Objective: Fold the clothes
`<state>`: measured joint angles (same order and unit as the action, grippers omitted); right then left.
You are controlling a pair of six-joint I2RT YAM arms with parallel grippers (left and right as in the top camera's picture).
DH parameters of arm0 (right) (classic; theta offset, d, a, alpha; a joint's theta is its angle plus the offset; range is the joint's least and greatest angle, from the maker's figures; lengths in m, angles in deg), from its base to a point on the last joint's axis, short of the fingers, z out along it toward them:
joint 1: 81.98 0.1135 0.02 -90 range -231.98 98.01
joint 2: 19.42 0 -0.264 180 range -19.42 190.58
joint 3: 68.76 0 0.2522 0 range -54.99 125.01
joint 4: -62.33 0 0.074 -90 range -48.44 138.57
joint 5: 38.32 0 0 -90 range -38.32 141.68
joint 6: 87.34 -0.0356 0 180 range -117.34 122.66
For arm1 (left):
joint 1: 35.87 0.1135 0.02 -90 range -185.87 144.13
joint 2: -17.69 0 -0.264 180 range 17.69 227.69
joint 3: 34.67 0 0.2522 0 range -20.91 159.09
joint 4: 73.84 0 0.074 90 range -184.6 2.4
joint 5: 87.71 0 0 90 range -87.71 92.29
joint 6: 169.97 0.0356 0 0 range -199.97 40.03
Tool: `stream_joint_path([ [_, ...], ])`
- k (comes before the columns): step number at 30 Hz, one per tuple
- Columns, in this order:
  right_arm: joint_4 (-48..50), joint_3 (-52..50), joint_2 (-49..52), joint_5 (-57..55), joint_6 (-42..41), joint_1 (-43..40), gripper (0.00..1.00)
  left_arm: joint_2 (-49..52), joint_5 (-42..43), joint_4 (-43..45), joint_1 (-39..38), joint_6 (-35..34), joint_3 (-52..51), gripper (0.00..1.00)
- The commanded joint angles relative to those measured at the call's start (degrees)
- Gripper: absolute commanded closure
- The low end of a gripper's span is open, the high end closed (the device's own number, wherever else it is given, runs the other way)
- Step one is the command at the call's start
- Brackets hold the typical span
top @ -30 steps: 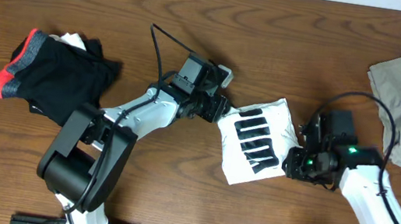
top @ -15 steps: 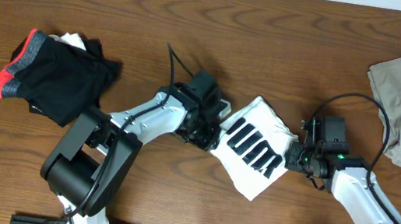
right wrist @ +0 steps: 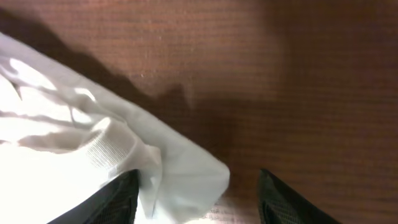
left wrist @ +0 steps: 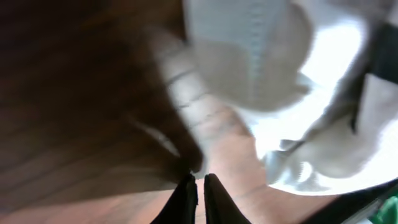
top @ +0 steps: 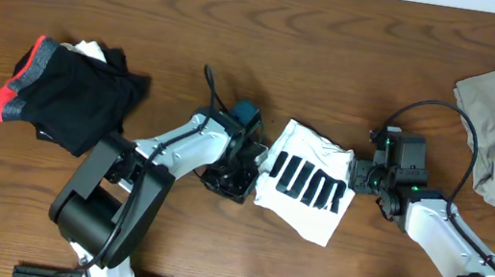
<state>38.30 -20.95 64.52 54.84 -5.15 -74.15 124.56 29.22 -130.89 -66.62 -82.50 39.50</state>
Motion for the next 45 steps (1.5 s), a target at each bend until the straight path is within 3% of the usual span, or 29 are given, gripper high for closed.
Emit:
stream_joint_path([
  [1,-1.73,2.49,-1.25,-0.37,2.43,-0.33,0.41,-5.7,-6.78,0.44,2.12,0.76,0.55,0.91],
  [2,-2.38,2.89,-1.79,-0.37,2.86,-0.33,0.4,-7.1,-6.97,1.09,2.78,0.79,0.72,0.85],
  [4,-3.87,3.85,-3.5,-0.37,3.48,-0.33,0.39,-9.94,-6.91,3.41,4.31,0.79,0.76,0.41],
  [6,-5.77,4.98,-6.21,-0.37,3.72,-0.33,0.39,-12.57,-6.51,7.41,5.95,0.76,0.76,0.22],
  [8,-8.33,6.36,-9.27,-0.39,3.87,-0.33,0.39,-13.88,-3.58,12.13,7.23,0.81,0.76,0.15],
  [14,-17.92,10.23,-18.95,-0.37,3.85,-0.33,0.39,-10.93,8.63,24.9,9.29,0.28,0.92,0.09],
  [22,-26.4,10.47,-25.14,-0.35,3.58,-0.33,0.39,1.46,15.56,26.75,9.22,-1.7,7.28,0.08],
  [33,-29.18,10.47,-25.22,-0.37,3.61,-0.33,0.41,17.29,20.44,25.57,5.31,-5.73,14.86,0.1],
  [37,-29.16,10.47,-25.22,-0.35,3.61,-0.33,0.41,20.31,20.46,23.3,2.47,-5.68,14.84,0.18],
  [39,-29.2,10.47,-25.22,-0.37,3.61,-0.33,0.42,21.11,20.44,22.93,1.09,-5.66,14.84,0.29],
  [43,-29.22,10.47,-25.22,-0.37,3.61,-0.33,0.42,21.29,20.41,22.97,-0.59,-4.81,14.86,0.72],
  [45,-29.24,10.47,-25.22,-0.35,3.61,-0.33,0.42,21.29,20.41,23.04,-0.57,-4.83,14.86,0.85],
])
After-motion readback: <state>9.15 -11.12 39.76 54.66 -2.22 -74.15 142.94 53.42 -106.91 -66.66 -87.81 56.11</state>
